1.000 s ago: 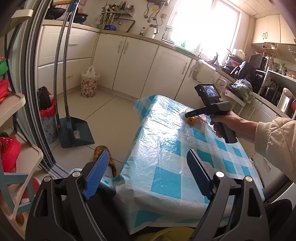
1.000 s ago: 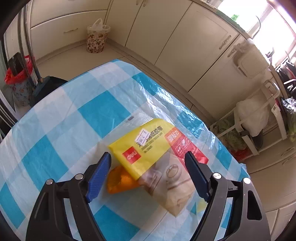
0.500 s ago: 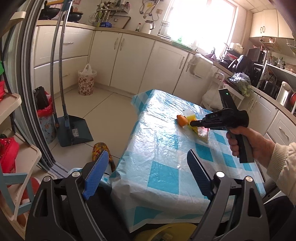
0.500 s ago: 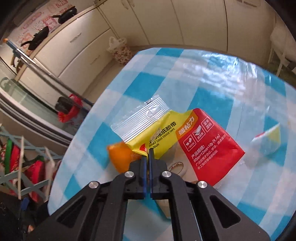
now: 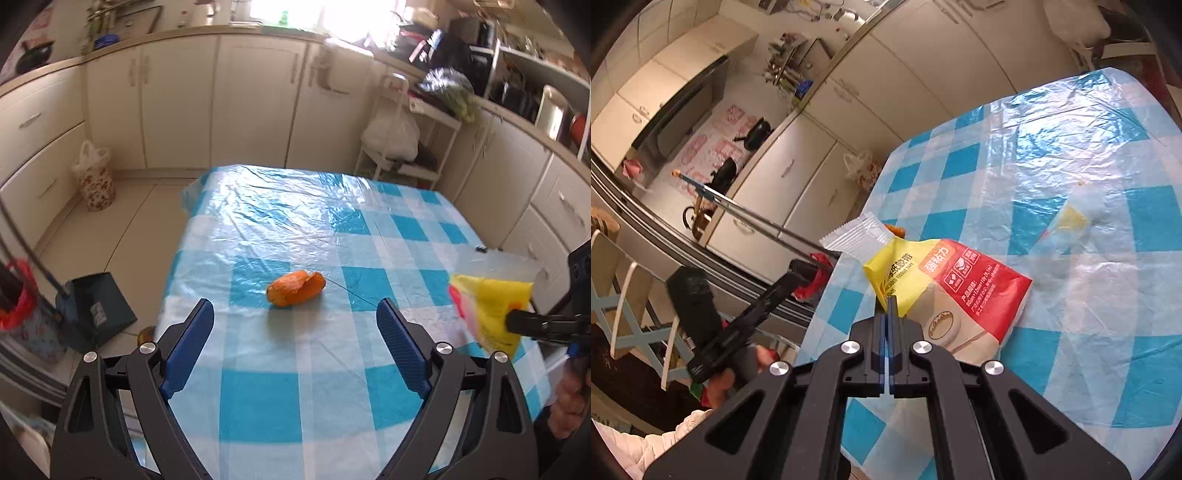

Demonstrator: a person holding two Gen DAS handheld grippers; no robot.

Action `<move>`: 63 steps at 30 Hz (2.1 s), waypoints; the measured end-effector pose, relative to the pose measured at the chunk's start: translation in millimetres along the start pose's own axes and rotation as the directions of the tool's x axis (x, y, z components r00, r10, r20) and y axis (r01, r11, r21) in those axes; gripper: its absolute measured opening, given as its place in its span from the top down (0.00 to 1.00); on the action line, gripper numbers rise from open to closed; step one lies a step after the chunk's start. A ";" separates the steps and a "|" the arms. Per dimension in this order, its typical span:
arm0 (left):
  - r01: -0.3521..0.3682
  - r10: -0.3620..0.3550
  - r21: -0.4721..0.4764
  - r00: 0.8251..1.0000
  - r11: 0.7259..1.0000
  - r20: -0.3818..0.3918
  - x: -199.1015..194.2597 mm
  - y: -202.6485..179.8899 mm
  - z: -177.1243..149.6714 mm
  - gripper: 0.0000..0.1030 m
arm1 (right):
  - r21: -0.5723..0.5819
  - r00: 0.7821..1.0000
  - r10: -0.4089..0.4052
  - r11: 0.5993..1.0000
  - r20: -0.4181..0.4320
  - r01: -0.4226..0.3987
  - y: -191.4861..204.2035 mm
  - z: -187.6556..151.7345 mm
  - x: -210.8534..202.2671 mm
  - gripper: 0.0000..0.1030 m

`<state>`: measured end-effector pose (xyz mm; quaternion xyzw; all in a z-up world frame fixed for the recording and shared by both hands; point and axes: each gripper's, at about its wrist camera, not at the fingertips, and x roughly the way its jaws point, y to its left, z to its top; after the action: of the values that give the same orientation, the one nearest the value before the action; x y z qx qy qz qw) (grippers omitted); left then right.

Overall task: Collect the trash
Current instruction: 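Grasp the yellow-and-red paper bag with the right tool and lift it, then carry the bag and peel over the bin and open both tools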

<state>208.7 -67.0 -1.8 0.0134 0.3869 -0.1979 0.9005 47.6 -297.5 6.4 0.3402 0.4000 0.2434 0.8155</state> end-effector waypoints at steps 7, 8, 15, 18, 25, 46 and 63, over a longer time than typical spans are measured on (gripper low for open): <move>-0.048 0.072 0.199 0.991 0.979 -0.115 69.9 -19.2 18.8 0.41 | 0.087 0.997 0.060 0.994 0.048 -0.064 -20.3 3.2 -4.5 0.99; -0.033 0.062 0.199 0.988 0.979 -0.140 76.2 -18.6 19.6 0.55 | 0.090 0.996 0.069 0.993 0.051 -0.073 -21.5 4.0 -6.8 0.98; 0.020 -0.002 0.123 0.989 0.992 -0.147 72.2 -14.4 18.4 0.84 | 0.135 0.983 0.167 0.975 0.074 -0.176 -25.1 6.3 -20.6 0.99; 0.057 -0.050 0.057 0.992 0.997 -0.120 46.2 -12.7 8.7 0.85 | 0.155 0.974 0.207 0.963 0.086 -0.219 -24.3 4.3 -23.1 0.99; 0.115 -0.118 -0.072 0.993 0.991 -0.033 -50.3 -7.7 -31.1 0.85 | 0.168 0.935 0.330 0.922 0.128 -0.348 0.0 -14.7 -35.0 0.99; 0.216 -0.210 -0.109 0.976 0.970 0.065 -229.0 -29.6 -148.3 0.85 | 0.076 0.979 0.193 0.979 -0.066 -0.188 66.7 -188.3 -98.7 0.98; 0.253 -0.241 -0.109 0.964 0.961 0.110 -266.5 -36.8 -169.5 0.85 | -0.080 0.888 -0.285 0.958 -0.360 0.275 52.0 -249.5 1.5 0.66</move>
<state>-87.9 21.5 71.3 -0.0998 0.3532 -0.2850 0.8854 -162.1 -172.9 -67.3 0.2165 0.5870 0.1882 0.7571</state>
